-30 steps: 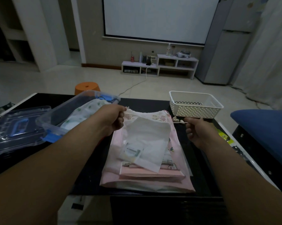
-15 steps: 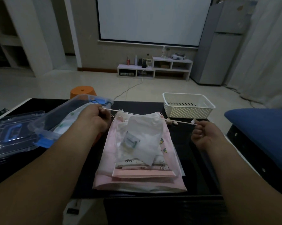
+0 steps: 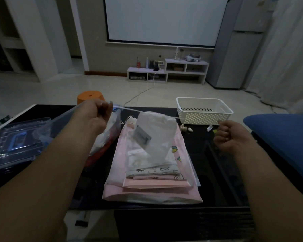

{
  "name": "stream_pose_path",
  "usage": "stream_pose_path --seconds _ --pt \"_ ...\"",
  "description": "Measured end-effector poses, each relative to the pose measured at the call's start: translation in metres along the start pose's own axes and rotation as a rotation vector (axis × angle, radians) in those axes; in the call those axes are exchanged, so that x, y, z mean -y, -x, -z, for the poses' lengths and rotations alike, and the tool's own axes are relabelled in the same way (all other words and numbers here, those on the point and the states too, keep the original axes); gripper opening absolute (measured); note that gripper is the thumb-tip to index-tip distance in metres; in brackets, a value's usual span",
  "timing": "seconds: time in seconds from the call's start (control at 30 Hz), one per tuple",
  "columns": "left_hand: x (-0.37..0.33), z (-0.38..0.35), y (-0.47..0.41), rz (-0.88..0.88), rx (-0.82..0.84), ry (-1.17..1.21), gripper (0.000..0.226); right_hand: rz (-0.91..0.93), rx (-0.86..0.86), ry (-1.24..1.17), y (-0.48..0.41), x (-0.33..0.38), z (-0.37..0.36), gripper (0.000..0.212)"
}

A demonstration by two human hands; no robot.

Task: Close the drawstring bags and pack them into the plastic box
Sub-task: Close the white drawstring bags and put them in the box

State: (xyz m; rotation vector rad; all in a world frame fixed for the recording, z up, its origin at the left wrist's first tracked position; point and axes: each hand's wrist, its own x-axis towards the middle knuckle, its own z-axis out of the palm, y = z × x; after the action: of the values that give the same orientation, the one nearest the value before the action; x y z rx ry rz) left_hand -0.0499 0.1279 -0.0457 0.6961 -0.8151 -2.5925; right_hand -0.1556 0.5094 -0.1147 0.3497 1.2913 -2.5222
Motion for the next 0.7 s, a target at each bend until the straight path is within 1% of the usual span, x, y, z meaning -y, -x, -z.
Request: stream_pose_path --seconds 0.03,0.1,0.13,0.17,0.23,0.27,0.33,0.43,0.57,0.63,0.7 --pt "-0.005 0.000 0.005 -0.016 0.049 -0.053 0.021 0.005 0.081 -0.014 0.004 0.006 0.003 0.035" --pt "-0.013 -0.001 0.014 -0.005 0.142 -0.102 0.014 0.008 0.222 -0.030 0.015 0.017 0.006 0.056" --pt "-0.015 0.000 0.017 0.001 0.177 -0.103 0.010 0.016 0.264 -0.026 0.021 0.018 0.005 0.057" --pt "-0.013 -0.002 0.020 0.003 0.210 -0.110 0.012 0.031 0.270 -0.017 0.023 0.018 0.002 0.050" --pt "-0.001 -0.006 0.021 -0.013 0.266 -0.163 0.015 0.089 0.171 0.045 0.021 0.010 -0.010 0.022" --pt "0.008 -0.009 0.021 -0.031 0.288 -0.230 0.017 0.131 0.121 0.099 0.019 0.005 -0.020 0.010" --pt "0.027 -0.016 0.022 -0.070 0.334 -0.427 0.021 0.240 0.085 0.217 0.016 -0.006 -0.042 0.008" --pt "0.049 -0.026 0.019 -0.168 0.469 -0.791 0.023 0.412 0.142 0.443 0.017 -0.019 -0.077 0.009" --pt "0.077 -0.038 0.006 -0.441 0.682 -1.356 0.021 0.618 0.266 0.925 0.021 -0.037 -0.116 0.011" --pt "0.087 -0.041 -0.003 -0.573 0.731 -1.493 0.015 0.704 0.299 1.126 0.022 -0.041 -0.130 0.010" --pt "0.091 -0.043 -0.011 -0.639 0.712 -1.497 0.010 0.733 0.342 1.217 0.021 -0.045 -0.137 0.011"
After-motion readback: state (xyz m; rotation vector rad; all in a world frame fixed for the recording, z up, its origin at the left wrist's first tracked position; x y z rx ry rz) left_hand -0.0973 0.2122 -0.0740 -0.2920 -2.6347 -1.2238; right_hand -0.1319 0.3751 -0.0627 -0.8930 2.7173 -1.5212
